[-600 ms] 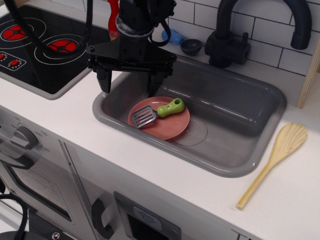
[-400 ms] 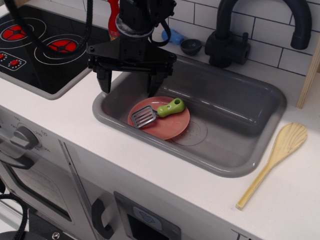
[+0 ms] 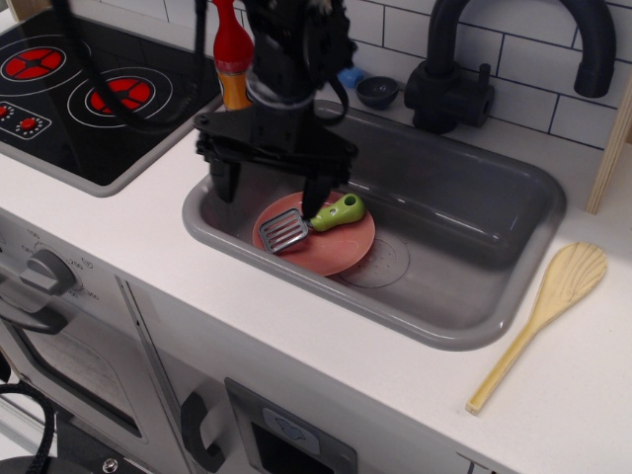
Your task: Take spatula off plate sink
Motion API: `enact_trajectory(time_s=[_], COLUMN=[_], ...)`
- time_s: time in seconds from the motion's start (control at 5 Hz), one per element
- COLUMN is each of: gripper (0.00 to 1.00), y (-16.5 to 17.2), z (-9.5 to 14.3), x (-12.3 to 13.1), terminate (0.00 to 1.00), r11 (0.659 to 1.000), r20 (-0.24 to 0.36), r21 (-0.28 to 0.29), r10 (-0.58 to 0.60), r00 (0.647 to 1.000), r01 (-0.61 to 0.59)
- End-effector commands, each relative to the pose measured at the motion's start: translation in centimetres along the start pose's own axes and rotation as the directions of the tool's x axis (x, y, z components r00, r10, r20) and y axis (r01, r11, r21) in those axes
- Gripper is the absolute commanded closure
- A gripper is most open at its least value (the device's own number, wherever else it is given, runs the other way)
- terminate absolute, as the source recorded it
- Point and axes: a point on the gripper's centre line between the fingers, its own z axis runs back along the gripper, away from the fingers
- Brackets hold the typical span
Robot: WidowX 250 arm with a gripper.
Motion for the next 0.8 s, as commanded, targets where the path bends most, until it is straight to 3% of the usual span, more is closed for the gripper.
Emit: enact_trajectory(time_s=[0.0,0.2,0.4,0.6], gripper=[0.00,0.00,0.00,0.00], y=[-1.6,-1.6,-1.5,-2.2], z=[-1.2,-1.6,-2.0,-2.7], x=[1.8,2.0,3.0,4.3], terminate=[0.00,0.00,0.00,0.00], r11=[0.926,0.827,0.740,0.707], r20=[0.054,0.072,0.103,0.122], r21=[-0.077,-0.129,-0.120,-0.088], r10=[-0.365,-0.542,-0.654,-0.692], r00=[0.929,0.837,0.750,0.712], r01=[0.369,0.547,0.662,0.702])
